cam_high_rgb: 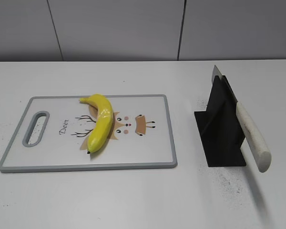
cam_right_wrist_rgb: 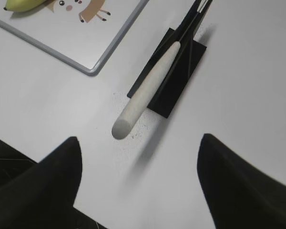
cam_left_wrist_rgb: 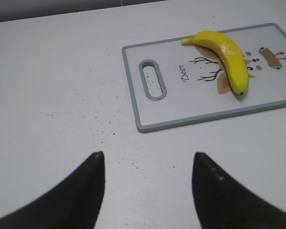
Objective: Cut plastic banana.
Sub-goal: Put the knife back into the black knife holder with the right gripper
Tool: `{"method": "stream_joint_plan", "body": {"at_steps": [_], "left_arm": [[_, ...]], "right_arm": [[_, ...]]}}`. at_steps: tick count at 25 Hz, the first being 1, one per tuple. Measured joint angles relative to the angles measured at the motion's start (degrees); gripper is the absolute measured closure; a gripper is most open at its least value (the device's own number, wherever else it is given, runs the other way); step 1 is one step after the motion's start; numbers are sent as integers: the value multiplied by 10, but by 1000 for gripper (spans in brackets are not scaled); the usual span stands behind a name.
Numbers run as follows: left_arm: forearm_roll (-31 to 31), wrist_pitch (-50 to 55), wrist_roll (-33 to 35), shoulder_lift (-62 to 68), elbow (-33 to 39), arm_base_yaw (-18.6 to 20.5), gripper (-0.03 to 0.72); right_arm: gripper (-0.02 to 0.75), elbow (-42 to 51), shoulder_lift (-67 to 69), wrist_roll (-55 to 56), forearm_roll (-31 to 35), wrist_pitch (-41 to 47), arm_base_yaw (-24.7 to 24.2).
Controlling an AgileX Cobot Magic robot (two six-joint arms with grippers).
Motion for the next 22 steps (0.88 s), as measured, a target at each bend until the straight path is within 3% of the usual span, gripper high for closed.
{"method": "stream_joint_plan", "body": {"at_steps": [4,13,22], "left_arm": [[-1,0,1,0,0,0,65],[-1,0,0,0,0,0,99],[-1,0,0,0,0,0,101]], "right_arm": [[167,67,-98,-3,0,4,0],[167,163,-291,-3,4,48,0],[167,167,-406,-3,4,55,0]]}}
